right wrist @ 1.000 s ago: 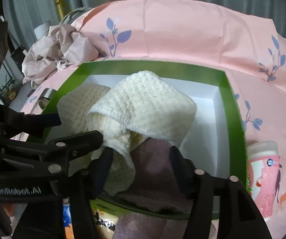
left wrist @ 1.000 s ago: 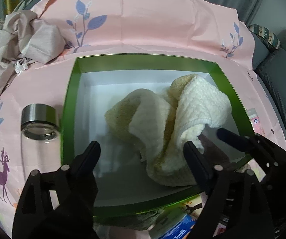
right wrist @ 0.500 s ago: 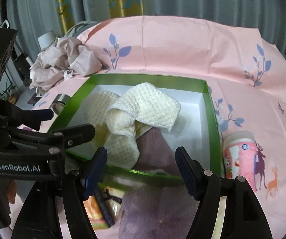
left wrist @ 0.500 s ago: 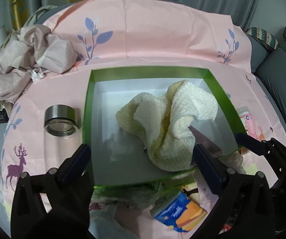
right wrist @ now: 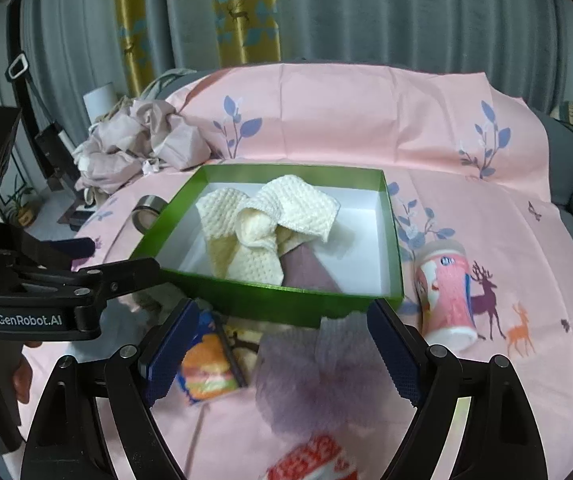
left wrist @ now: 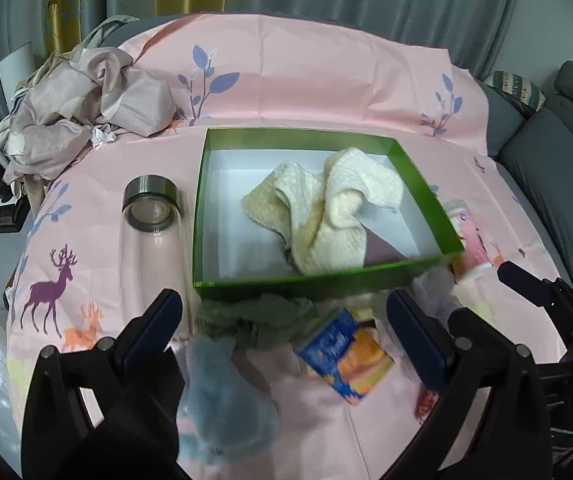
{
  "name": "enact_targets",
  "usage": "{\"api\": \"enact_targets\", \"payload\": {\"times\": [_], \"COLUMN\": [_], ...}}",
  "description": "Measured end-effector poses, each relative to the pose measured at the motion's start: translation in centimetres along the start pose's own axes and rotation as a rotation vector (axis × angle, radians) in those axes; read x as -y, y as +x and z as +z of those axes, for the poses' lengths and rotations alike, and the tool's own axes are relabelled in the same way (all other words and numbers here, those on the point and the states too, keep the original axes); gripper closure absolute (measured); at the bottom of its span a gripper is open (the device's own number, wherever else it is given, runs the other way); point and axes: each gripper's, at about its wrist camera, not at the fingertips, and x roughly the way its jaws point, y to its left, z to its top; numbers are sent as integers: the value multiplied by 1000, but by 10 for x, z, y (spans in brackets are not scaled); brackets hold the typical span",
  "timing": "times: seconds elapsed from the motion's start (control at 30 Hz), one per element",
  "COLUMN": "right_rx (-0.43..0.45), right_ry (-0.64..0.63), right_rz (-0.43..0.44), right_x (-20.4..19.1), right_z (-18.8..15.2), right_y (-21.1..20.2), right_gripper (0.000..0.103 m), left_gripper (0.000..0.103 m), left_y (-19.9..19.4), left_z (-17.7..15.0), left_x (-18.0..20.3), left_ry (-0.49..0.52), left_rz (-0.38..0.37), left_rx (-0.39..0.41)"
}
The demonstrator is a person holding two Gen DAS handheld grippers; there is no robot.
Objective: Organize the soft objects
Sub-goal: 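Open the right gripper and withdraw from the box, then grasp the light-blue plush elephant with the right gripper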
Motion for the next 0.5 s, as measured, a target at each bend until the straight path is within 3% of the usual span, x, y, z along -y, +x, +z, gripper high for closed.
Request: {"api": "enact_targets", "payload": {"times": [0.5], "right_rx": [-19], "right_ry": [67], "right_rz": [29], "right_x": [5], "right_z": [-45], "right_y": [-28], "right_gripper": [17], "left_gripper": [1], "left_y": [-39], "left_z": [-54], "left_x": [15], "left_ry": [51], "left_rz": [23], "left_rx": [47]}}
